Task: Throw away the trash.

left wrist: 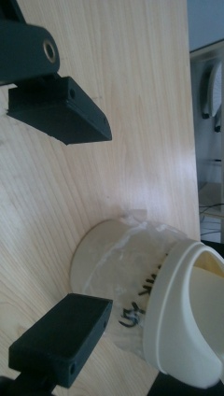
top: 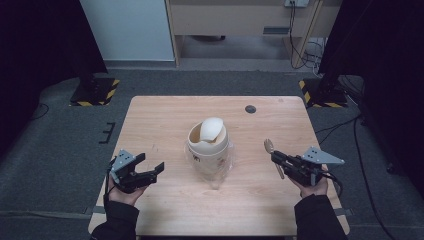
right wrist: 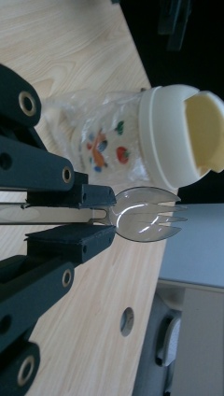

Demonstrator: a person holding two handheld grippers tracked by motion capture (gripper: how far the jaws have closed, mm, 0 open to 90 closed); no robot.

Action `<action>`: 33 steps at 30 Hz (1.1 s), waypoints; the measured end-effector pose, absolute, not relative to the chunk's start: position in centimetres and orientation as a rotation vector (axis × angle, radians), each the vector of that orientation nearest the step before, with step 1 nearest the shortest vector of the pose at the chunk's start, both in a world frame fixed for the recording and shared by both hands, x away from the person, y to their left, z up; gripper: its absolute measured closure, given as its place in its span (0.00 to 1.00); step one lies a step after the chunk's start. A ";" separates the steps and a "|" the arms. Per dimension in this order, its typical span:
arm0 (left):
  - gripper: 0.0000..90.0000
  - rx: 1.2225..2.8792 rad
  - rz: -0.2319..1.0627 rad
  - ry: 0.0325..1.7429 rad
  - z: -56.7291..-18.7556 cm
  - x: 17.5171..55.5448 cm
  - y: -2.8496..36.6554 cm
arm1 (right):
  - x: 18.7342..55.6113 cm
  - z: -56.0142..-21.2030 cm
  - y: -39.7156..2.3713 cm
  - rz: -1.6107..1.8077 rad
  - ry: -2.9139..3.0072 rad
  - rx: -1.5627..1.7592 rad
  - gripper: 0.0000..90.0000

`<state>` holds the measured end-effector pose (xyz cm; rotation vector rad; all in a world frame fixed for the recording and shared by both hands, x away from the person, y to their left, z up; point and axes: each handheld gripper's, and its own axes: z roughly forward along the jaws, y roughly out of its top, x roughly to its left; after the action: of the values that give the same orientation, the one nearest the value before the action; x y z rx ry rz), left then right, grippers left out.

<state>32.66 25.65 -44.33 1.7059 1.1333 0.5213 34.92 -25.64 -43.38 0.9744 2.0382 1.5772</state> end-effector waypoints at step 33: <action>0.16 1.508 0.569 0.933 -36.3 33.6 21.6 | 35.9 -37.7 -22.5 1.788 1.914 0.747 0.89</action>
<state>33.64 21.60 -36.34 1.5080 0.9329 0.5688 35.90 -22.45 -37.73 0.7465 1.9139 1.7884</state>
